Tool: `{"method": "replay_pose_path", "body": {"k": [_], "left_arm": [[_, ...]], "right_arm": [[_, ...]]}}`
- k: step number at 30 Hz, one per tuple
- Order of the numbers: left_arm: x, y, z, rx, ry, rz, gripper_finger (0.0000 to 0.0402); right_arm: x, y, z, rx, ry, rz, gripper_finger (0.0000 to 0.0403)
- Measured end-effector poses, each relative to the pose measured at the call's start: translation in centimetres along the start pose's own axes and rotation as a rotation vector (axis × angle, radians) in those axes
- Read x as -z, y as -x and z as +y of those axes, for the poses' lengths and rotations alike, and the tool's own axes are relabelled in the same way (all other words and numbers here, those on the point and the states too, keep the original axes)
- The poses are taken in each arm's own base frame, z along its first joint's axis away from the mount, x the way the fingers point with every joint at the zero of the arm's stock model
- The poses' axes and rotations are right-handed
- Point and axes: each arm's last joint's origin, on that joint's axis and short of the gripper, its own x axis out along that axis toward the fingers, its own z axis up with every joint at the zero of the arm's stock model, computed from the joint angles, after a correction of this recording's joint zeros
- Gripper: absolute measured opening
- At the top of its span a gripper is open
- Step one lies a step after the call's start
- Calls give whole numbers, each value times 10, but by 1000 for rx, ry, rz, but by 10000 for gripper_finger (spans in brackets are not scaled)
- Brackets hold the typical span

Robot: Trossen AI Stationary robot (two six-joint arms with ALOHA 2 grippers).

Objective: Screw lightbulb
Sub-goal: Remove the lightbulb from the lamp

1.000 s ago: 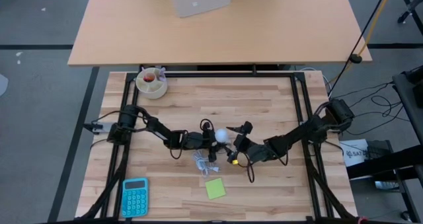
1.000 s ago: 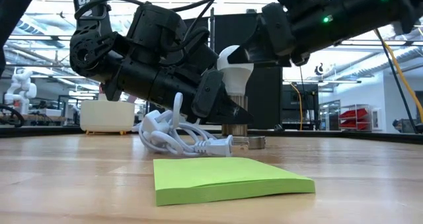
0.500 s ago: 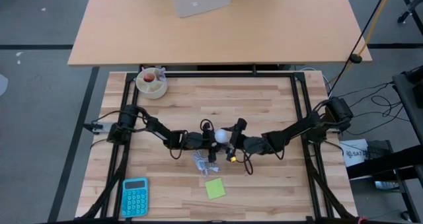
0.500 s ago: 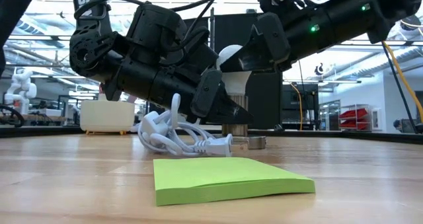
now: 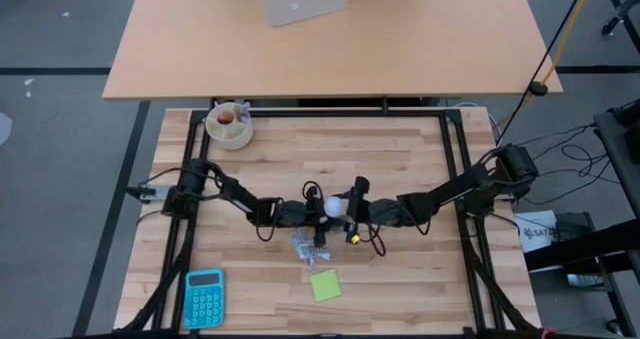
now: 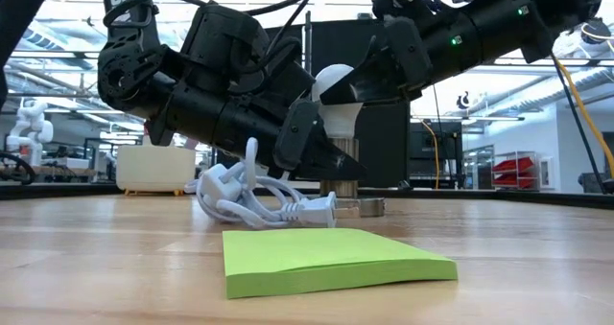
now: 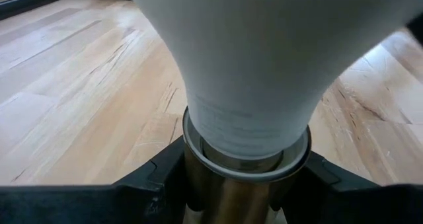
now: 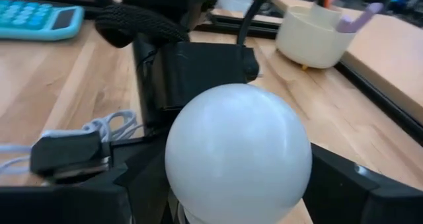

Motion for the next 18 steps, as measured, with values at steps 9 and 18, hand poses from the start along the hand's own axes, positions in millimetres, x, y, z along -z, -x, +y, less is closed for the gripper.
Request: {"method": "replay_pose_path", "body": {"k": [9, 18], "left_arm": [[0, 0, -2, 61, -4, 7, 181], [-1, 0, -5, 103, 3, 8, 181]], "right_arm": [[-7, 3, -19, -250, 55, 36, 279], [-10, 0, -33, -370, 51, 26, 281]]}}
